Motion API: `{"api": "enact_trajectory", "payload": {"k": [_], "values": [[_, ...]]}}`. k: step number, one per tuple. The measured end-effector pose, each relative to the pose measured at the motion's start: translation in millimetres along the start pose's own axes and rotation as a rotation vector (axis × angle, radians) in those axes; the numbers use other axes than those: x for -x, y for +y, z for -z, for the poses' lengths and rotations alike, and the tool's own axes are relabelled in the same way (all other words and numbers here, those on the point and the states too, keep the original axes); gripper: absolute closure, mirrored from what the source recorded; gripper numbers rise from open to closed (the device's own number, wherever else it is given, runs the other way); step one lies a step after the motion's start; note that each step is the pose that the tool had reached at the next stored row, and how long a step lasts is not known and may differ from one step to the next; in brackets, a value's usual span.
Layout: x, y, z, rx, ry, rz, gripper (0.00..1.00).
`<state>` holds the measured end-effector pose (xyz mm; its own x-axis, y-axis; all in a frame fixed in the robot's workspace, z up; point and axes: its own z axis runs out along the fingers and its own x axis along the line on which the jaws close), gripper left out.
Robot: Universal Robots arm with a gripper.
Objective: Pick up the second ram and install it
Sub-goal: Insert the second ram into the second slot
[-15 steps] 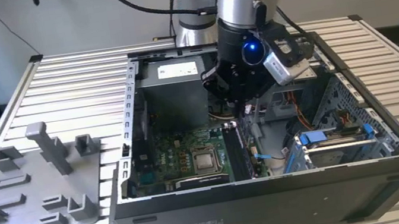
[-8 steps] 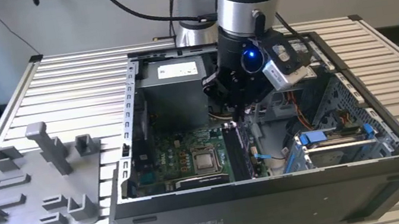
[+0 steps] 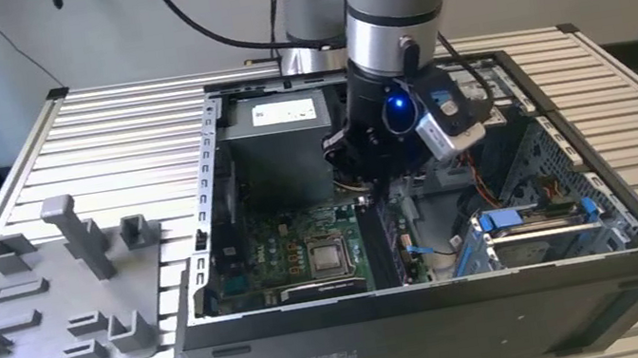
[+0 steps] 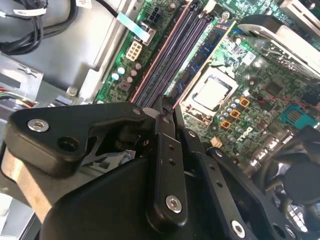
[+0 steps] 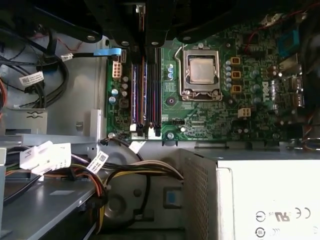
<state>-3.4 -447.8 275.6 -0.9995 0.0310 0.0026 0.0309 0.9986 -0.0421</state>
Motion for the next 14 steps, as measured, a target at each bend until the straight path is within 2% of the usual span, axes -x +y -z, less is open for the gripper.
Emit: {"api": "enact_trajectory", "payload": {"k": [14], "values": [[-0.1, 0.5, -21.9, -0.0003, -0.0003, 0.003, 0.86]]}}
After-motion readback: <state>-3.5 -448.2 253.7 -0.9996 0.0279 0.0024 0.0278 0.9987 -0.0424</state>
